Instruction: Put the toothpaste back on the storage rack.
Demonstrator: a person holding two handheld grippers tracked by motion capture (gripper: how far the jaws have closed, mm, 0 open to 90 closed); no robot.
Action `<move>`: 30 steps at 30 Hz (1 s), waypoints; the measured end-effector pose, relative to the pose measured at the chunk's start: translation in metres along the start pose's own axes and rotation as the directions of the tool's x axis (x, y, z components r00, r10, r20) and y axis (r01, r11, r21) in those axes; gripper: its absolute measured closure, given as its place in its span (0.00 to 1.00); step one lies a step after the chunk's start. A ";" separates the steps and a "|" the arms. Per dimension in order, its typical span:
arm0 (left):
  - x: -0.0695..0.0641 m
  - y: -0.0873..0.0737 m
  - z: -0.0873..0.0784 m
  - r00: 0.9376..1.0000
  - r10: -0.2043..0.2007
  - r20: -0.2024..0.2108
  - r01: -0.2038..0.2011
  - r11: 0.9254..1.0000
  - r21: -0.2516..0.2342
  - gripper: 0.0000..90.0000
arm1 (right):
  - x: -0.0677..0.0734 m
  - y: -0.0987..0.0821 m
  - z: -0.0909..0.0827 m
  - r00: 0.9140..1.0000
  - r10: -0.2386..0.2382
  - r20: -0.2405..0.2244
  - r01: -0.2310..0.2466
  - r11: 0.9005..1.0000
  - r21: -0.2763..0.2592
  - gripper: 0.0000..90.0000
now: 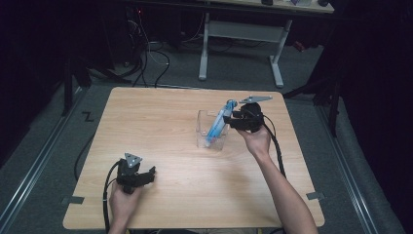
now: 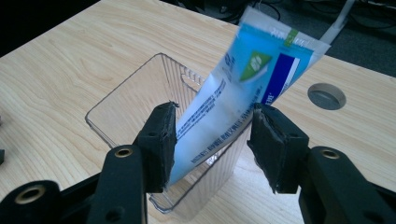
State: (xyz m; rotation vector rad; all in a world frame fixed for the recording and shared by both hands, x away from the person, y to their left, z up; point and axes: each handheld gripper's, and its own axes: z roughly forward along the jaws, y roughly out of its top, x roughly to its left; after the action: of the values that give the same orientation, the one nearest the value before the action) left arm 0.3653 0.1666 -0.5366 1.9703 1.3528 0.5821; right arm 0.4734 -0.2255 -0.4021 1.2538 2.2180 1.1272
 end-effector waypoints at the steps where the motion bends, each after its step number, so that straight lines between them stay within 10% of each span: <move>1: 0.000 0.000 0.000 1.000 0.000 0.001 0.000 1.000 0.000 0.26 | -0.001 0.000 -0.001 1.000 0.003 -0.005 -0.003 1.000 -0.006 0.57; 30: 0.000 0.000 0.000 1.000 0.000 0.000 0.000 1.000 0.000 0.26 | 0.007 -0.011 -0.019 1.000 -0.013 -0.021 0.012 0.999 -0.038 0.58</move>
State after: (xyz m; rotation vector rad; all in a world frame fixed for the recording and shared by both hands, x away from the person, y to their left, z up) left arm 0.3653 0.1666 -0.5366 1.9700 1.3529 0.5819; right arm 0.4516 -0.2315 -0.3988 1.2169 2.2062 1.1768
